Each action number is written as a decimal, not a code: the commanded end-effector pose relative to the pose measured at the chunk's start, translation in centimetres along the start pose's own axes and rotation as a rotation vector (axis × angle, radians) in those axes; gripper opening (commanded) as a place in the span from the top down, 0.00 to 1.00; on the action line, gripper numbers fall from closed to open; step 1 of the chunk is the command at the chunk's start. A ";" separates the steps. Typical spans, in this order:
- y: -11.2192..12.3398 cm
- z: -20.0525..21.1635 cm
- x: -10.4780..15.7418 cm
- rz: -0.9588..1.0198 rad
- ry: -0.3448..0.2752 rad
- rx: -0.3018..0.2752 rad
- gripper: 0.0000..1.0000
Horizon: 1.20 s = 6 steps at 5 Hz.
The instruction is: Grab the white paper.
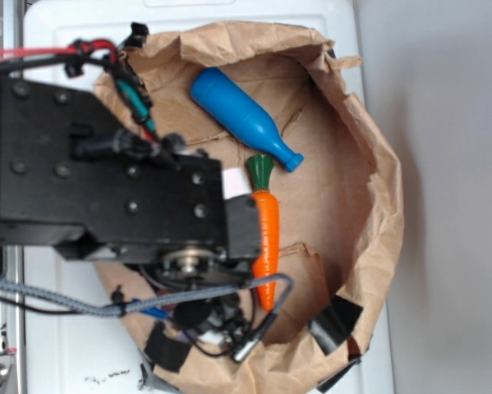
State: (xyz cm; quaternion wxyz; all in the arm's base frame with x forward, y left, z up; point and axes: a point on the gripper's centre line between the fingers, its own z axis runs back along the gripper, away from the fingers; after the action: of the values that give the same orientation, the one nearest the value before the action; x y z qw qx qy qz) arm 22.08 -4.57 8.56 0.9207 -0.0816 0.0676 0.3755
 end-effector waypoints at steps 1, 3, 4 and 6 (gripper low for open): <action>-0.4 0.1 -1.1 0.033 -0.077 -0.032 0.00; -1.5 1.3 2.0 0.116 -0.125 -0.053 0.00; -1.6 2.5 3.4 0.150 -0.111 -0.065 0.00; -2.1 1.4 3.5 0.120 -0.060 -0.024 0.00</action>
State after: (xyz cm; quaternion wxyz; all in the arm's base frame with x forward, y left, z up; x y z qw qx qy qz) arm 25.40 -3.46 8.03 0.8952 -0.0634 0.0673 0.4359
